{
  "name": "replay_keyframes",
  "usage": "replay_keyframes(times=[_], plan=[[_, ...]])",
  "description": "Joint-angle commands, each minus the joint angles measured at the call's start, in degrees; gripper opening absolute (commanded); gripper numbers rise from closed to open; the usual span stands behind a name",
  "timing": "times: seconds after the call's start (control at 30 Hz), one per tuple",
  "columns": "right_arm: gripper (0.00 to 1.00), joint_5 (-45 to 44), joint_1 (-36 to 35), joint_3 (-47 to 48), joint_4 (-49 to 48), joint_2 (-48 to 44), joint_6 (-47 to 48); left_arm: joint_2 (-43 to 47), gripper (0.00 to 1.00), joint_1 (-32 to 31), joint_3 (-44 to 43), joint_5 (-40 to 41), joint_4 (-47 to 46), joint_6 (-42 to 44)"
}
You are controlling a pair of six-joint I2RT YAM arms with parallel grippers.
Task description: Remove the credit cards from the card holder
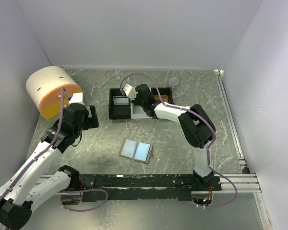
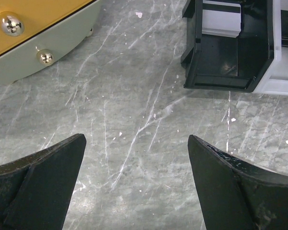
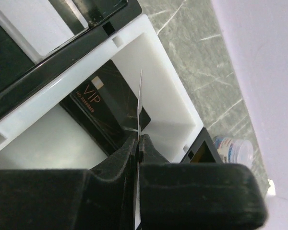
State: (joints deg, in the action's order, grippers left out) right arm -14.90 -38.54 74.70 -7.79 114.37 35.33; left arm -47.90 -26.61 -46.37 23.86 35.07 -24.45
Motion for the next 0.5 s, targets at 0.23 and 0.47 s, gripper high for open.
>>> replay_keyframes(times=[0.23, 0.47], plan=[[0.00, -2.51, 0.75, 7.17, -2.10, 9.43, 12.07, 0.10, 1.00, -0.10, -0.56, 0.05, -0.44, 0.78], [0.21, -0.20, 1.03, 8.41, 3.29, 10.53, 10.61, -0.56, 0.99, -0.08, -0.47, -0.55, -0.64, 1.05]])
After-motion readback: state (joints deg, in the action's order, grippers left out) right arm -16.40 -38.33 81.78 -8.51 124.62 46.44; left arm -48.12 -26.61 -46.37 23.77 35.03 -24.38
